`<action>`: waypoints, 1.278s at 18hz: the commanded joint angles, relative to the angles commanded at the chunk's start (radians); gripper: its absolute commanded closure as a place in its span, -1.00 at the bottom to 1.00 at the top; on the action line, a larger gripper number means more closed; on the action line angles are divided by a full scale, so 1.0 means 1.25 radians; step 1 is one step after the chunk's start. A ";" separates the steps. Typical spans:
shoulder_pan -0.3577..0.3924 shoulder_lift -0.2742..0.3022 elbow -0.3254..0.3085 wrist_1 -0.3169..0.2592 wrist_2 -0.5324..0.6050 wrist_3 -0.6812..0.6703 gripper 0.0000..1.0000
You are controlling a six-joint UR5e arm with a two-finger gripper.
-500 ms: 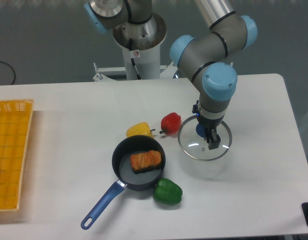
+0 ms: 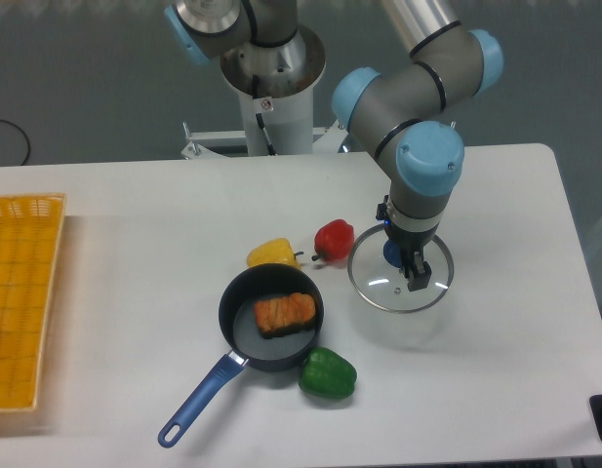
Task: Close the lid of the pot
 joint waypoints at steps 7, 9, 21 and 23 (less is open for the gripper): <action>-0.028 0.011 0.032 -0.064 -0.001 -0.062 -0.20; -0.051 0.011 0.033 -0.068 -0.001 -0.104 -0.20; -0.182 -0.006 0.066 -0.075 -0.011 -0.309 -0.20; -0.193 -0.015 0.069 -0.074 -0.029 -0.336 -0.20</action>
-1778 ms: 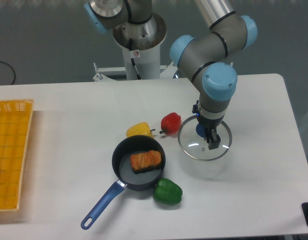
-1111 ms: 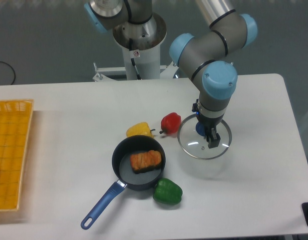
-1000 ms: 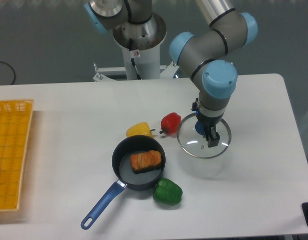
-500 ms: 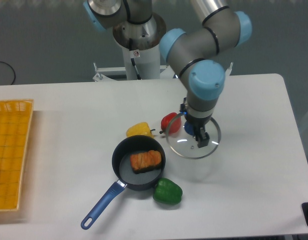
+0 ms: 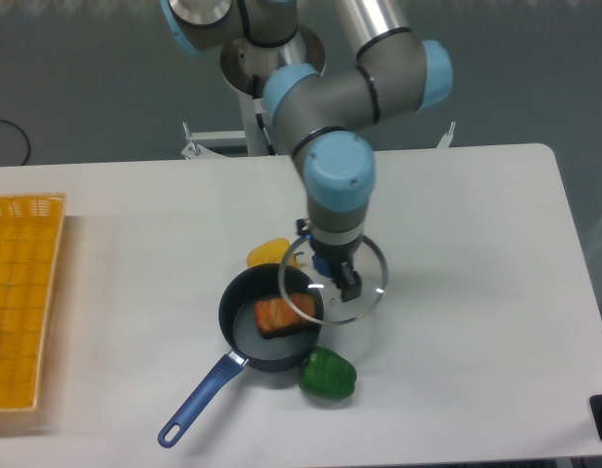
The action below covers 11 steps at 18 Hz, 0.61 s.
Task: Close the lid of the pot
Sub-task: 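Carry the held glass lid over the blue-handled pan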
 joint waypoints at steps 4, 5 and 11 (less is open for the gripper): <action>-0.015 -0.021 0.013 0.001 -0.027 -0.052 -0.20; -0.026 -0.025 0.013 0.002 -0.031 -0.065 -0.20; -0.053 -0.044 0.015 0.009 -0.063 -0.119 -0.20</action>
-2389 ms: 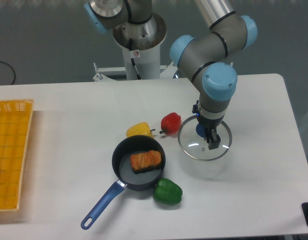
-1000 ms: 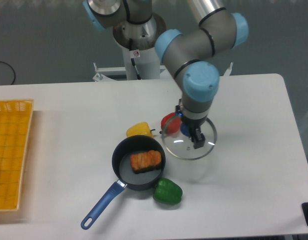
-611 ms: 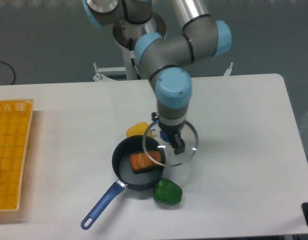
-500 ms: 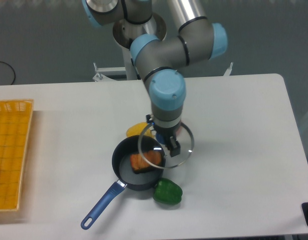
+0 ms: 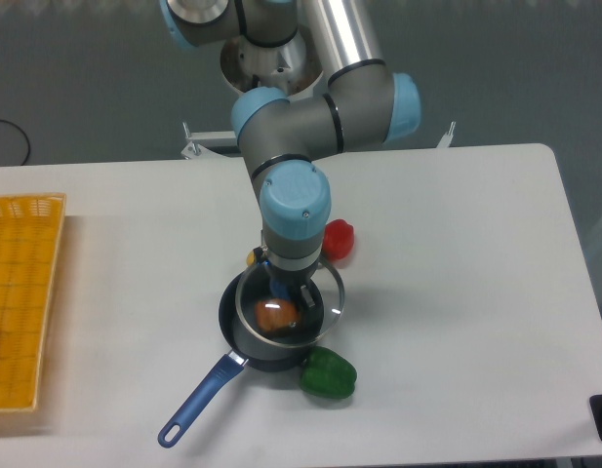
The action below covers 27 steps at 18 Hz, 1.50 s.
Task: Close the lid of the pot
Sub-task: 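Carry the held glass lid over the blue-handled pan, then lower the glass lid onto the pan rim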
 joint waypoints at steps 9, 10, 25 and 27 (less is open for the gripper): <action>-0.012 -0.010 0.006 0.000 0.001 -0.026 -0.20; -0.012 -0.011 0.006 0.000 0.001 -0.030 -0.20; -0.017 -0.015 0.004 0.002 0.009 -0.033 -0.20; -0.017 -0.017 0.004 0.002 0.015 -0.033 -0.20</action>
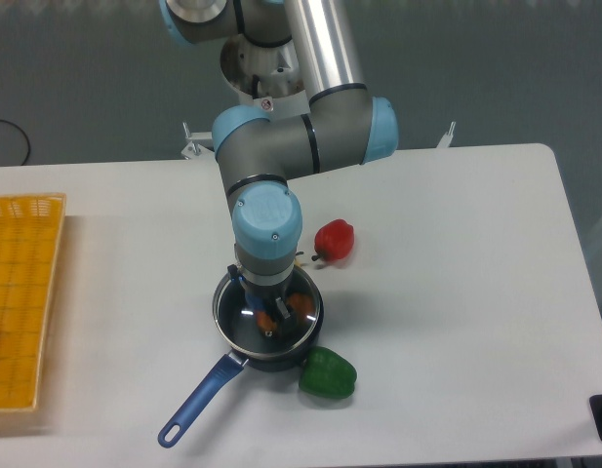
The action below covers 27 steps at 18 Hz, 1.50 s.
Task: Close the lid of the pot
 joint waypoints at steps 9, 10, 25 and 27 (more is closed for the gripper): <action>0.000 -0.001 0.002 -0.001 0.003 0.000 -0.20; 0.000 -0.002 0.004 0.000 0.004 0.000 -0.20; 0.000 -0.014 0.006 0.011 0.005 0.000 -0.20; 0.000 -0.014 0.006 0.011 0.005 0.000 -0.20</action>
